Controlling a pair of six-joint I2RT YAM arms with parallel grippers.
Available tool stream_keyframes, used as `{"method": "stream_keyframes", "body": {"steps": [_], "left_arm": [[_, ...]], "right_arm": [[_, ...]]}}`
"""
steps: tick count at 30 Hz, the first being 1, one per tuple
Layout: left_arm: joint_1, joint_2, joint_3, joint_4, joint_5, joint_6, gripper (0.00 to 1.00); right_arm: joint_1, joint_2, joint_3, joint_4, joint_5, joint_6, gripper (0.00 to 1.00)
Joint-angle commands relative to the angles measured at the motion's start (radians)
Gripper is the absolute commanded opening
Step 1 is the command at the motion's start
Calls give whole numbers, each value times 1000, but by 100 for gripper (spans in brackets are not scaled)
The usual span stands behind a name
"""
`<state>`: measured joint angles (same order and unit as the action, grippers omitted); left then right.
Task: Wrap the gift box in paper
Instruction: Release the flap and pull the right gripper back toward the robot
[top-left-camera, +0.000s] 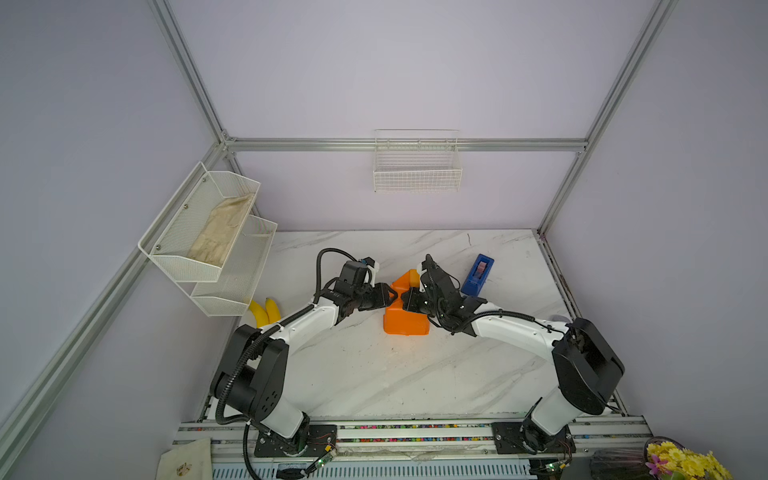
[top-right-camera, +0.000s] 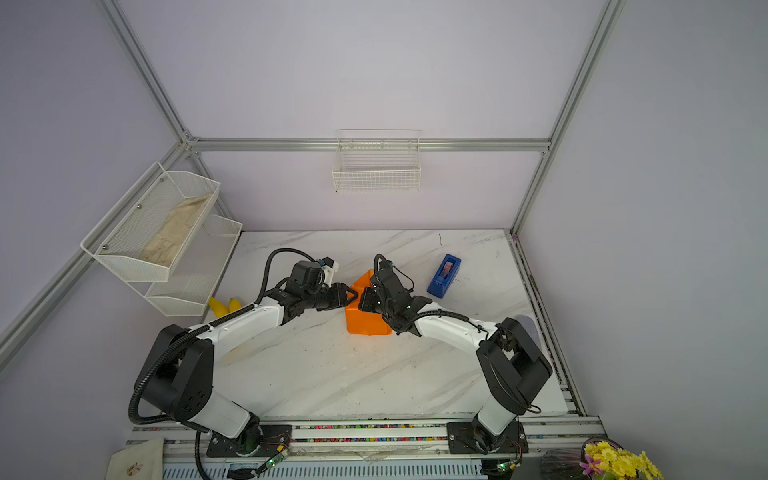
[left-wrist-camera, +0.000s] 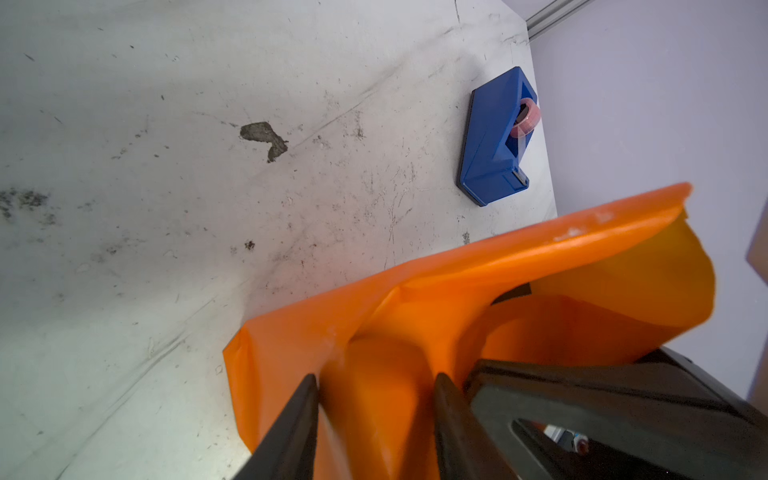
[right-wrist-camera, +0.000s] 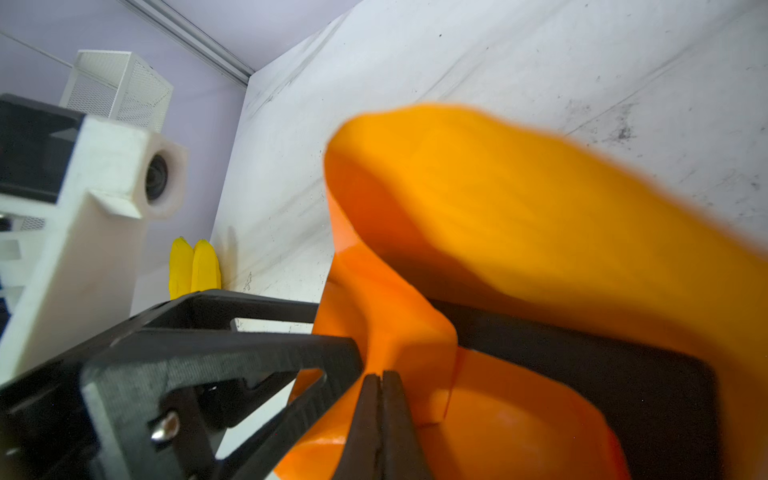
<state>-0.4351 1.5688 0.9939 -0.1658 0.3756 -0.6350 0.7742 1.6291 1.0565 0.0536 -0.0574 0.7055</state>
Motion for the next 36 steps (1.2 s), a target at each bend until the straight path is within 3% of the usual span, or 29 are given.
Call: {"method": "stream_keyframes", "body": {"steps": [1,11,18,20,27,36], "left_arm": [[-11,36,57,-69,-2,22,41],[-11,16,-40,-66,-9,15,38],[-11,8,-60,-76,-27,17,38],[-12,8,-59,-83,-27,19,38],[-11,-4,-67,-96,-34,20,38],[-11,-5,-67,-98,-39,15,38]], "right_arm": [[0,6,-7,-111,16,-6,0],[-62,-249,-10,-125,90,-71,7],[-141,-354,-138,-63,220,-152,37],[-141,-359,-208,28,232,-173,44],[-134,-311,-495,566,193,-191,48],[-26,-86,-589,921,273,-168,48]]}}
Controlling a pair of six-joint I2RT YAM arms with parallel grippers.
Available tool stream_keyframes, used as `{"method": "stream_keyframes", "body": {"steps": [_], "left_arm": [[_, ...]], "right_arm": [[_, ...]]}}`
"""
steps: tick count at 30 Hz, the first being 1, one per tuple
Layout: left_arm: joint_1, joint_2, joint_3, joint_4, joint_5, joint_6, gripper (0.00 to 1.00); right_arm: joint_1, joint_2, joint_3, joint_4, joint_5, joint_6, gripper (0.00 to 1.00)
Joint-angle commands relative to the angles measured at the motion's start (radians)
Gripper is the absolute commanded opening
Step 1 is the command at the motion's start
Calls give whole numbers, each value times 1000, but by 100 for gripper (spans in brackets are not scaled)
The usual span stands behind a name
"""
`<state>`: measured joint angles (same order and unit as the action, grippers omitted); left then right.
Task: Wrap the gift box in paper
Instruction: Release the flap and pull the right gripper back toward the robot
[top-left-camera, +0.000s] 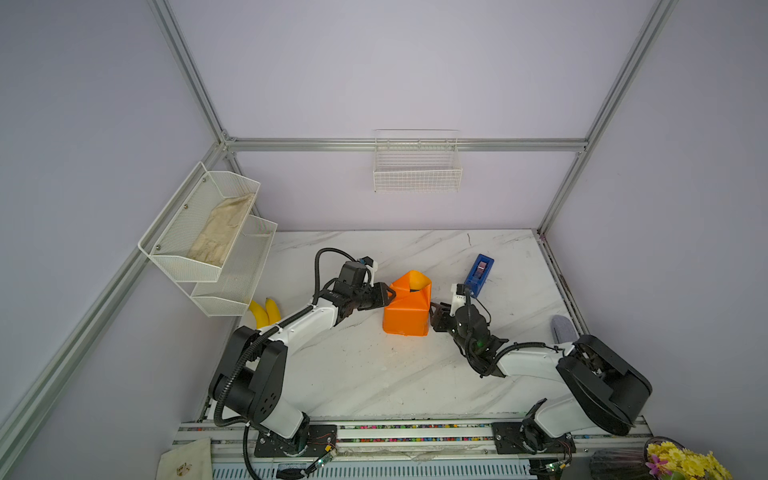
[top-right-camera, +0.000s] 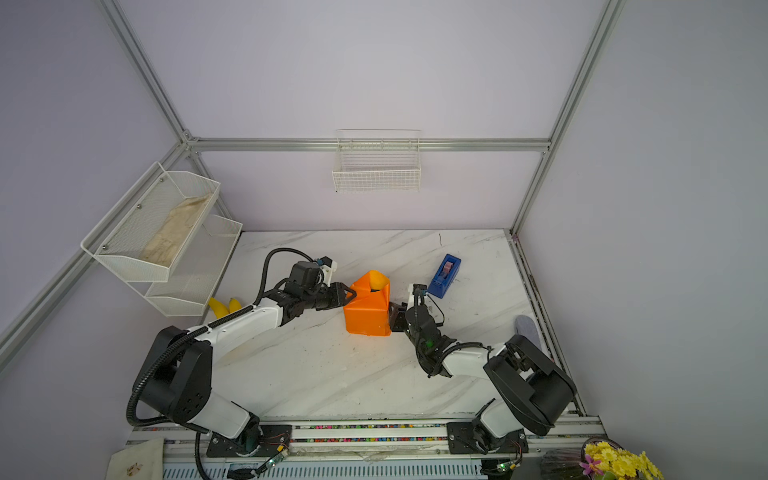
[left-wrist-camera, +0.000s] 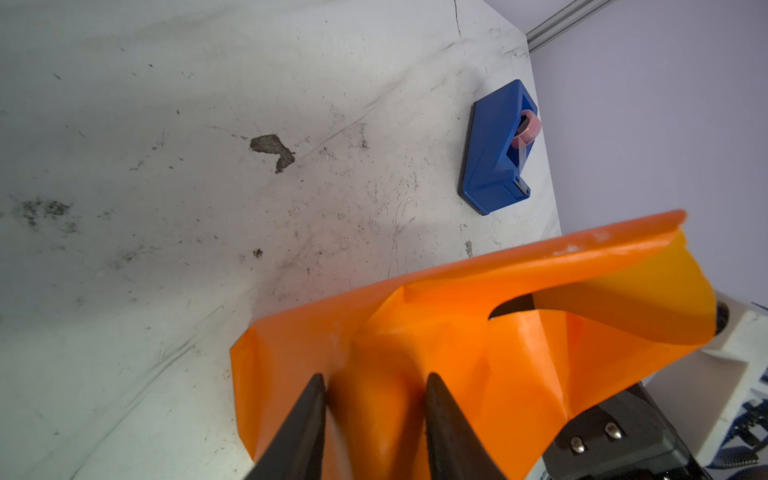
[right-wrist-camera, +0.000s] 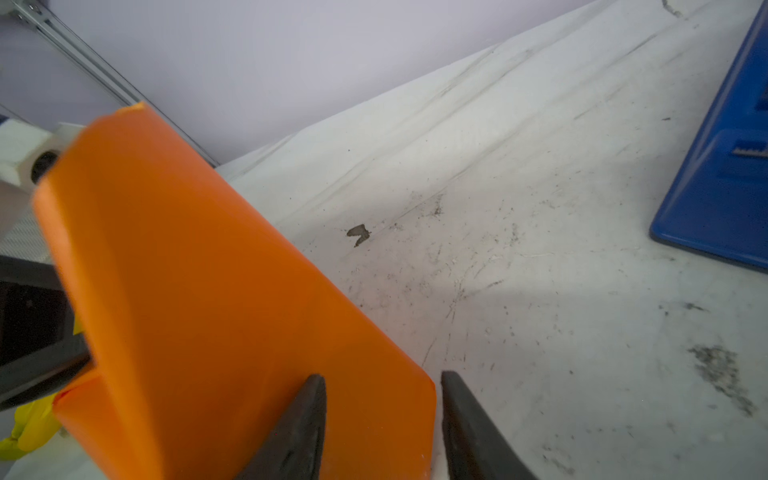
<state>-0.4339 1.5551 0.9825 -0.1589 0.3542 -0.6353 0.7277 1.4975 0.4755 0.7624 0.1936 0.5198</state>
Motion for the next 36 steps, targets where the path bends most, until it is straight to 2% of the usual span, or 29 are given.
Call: {"method": "stream_keyframes", "body": {"steps": [1,4,11,20,28,36], "left_arm": [[-12,10,-56,-105,-18,16,38],[-13,7,-54,-106,-18,16,38],[-12,3,-57,-106,-22,14,37],[-13,-5,-51,-110,-28,23,37],[-13,-22,-65,-115,-31,26,37],[-13,-23,-62,-117,-29,28,37]], "right_arm": [[23,68,-11,232,24,33,48],[38,88,-16,268,52,57,48],[59,-21,12,142,156,54,46],[59,32,46,114,127,66,44],[63,31,82,-91,175,128,44],[74,56,136,-218,89,113,44]]}}
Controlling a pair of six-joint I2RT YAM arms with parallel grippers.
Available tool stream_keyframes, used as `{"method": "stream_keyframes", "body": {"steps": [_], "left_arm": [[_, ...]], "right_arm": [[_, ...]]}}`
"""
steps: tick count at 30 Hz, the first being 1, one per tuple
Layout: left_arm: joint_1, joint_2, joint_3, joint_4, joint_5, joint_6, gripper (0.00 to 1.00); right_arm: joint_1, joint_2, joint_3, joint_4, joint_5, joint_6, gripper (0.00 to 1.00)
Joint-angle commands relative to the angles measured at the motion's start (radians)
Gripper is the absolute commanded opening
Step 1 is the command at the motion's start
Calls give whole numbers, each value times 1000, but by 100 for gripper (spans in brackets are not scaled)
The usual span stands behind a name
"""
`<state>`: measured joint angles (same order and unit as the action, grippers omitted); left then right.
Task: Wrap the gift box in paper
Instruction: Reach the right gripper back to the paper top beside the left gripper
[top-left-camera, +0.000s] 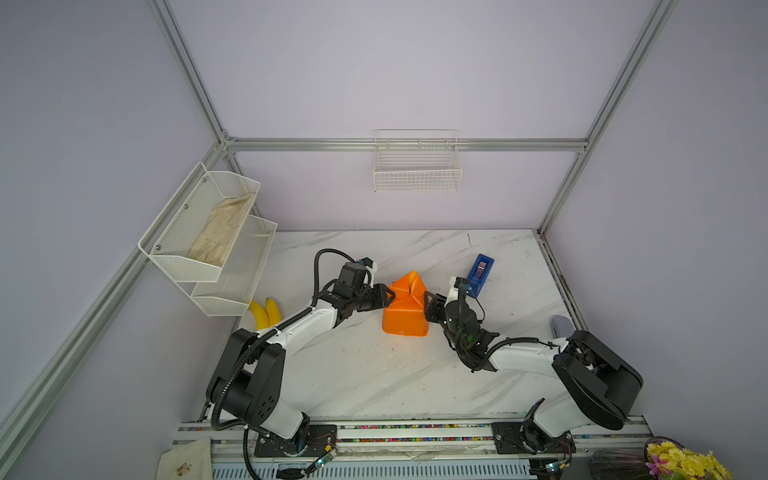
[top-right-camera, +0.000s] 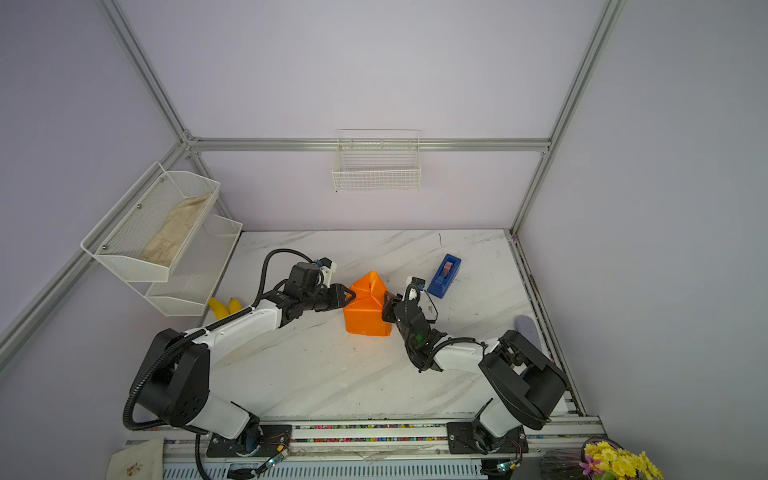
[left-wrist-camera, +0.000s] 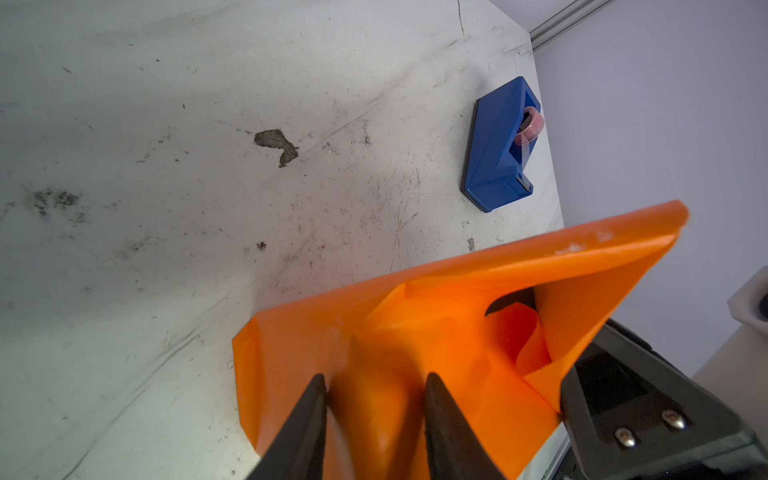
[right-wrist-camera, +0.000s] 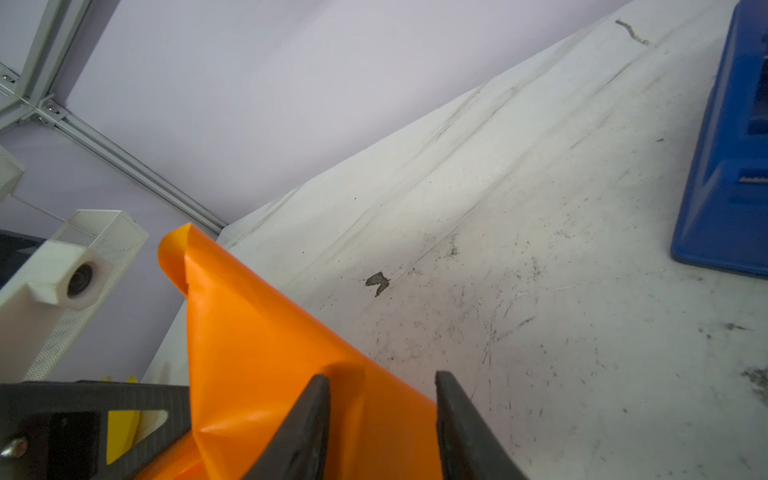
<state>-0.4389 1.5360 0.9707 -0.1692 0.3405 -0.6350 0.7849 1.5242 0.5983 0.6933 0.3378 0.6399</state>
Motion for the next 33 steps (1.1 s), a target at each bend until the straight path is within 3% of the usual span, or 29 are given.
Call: {"method": "stream_keyframes", "body": {"steps": [1,18,33], "left_arm": [[-8,-4,-50,-109,-15,29,37],[-10,13,-37,-251,1,114,37],[-26,38,-49,-306,-21,153,37]], "right_arm": [[19,40,24,-169,-70,-9,44],[30,132,138,-393,-272,-66,51],[44,113,167,-509,-306,-116,72]]}}
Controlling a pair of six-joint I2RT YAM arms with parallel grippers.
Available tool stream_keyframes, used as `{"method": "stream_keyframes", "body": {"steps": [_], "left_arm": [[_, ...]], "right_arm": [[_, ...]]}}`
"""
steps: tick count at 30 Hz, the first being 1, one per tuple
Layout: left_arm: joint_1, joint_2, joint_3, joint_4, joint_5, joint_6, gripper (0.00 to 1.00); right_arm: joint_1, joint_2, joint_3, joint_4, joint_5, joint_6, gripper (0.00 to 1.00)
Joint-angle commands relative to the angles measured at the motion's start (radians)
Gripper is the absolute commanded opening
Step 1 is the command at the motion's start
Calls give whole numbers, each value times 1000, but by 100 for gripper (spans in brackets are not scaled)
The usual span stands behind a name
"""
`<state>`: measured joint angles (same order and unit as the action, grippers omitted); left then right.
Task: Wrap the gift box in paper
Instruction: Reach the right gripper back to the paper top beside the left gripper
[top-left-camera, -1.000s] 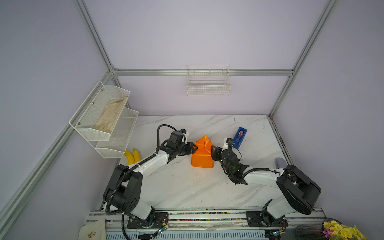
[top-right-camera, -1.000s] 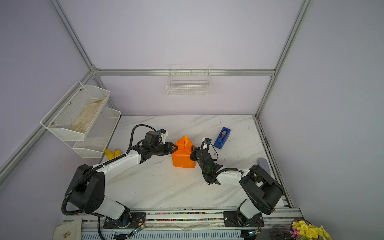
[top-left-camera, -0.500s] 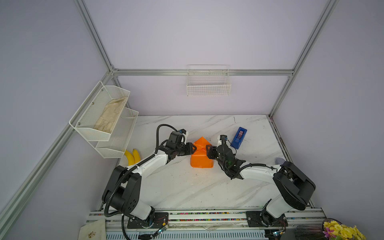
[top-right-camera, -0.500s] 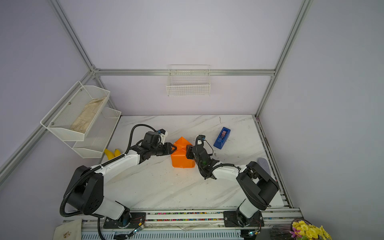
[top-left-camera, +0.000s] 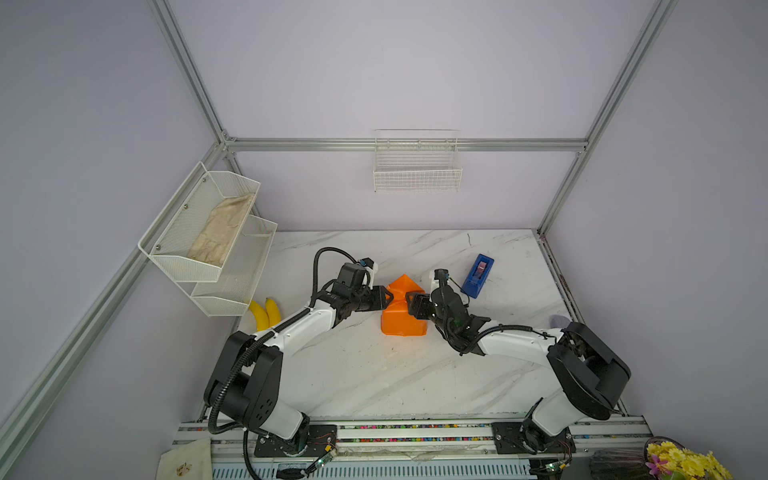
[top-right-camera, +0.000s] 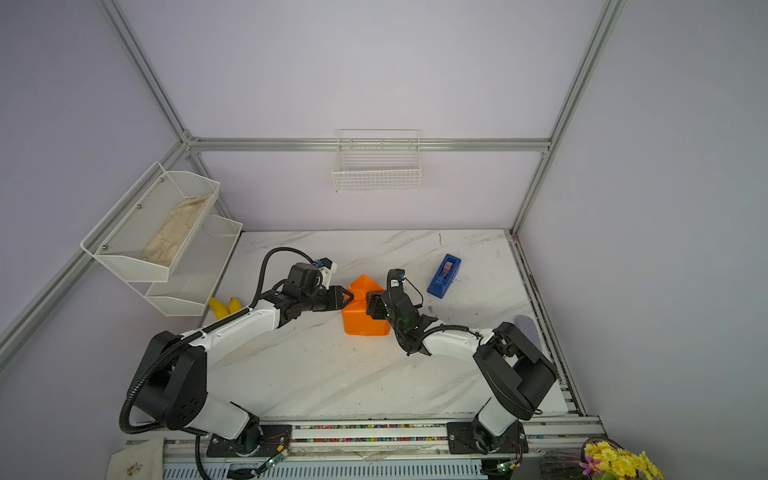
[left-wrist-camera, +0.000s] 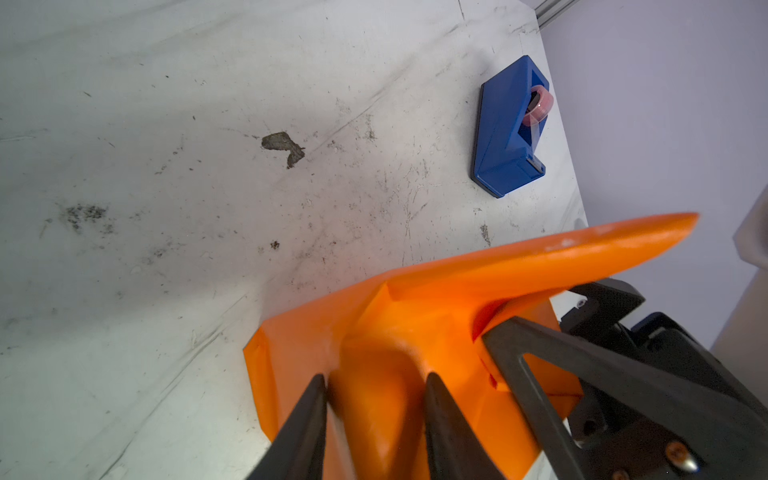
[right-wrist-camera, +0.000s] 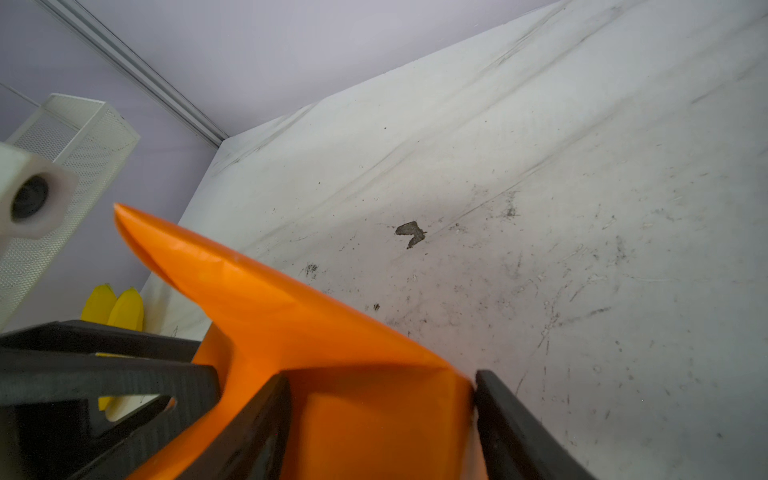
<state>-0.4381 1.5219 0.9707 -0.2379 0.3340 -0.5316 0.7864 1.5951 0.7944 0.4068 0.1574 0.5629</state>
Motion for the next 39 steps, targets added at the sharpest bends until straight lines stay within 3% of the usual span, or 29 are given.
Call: {"method": "stream_keyframes", "body": {"steps": [1,10,21,24,29,32,39], "left_arm": [[-26,52,-48,-240,-17,50,37],[-30,43,-25,-268,-17,64,37],[-37,36,38,-276,41,53,49],[-37,55,10,-283,17,59,46],[-37,67,-42,-281,-13,74,45],[-37,85,-47,-282,-12,85,45],[-37,92,-38,-289,-9,96,45]], "right_arm": [[43,43,-27,-232,-129,-43,72],[44,57,7,-366,-149,-65,72],[44,39,25,-418,-144,-53,70],[45,2,30,-403,-164,-55,70],[38,-112,42,-371,-186,-158,69],[6,-163,55,-380,-224,-236,69],[-182,-244,42,-364,-466,-345,65]]}}
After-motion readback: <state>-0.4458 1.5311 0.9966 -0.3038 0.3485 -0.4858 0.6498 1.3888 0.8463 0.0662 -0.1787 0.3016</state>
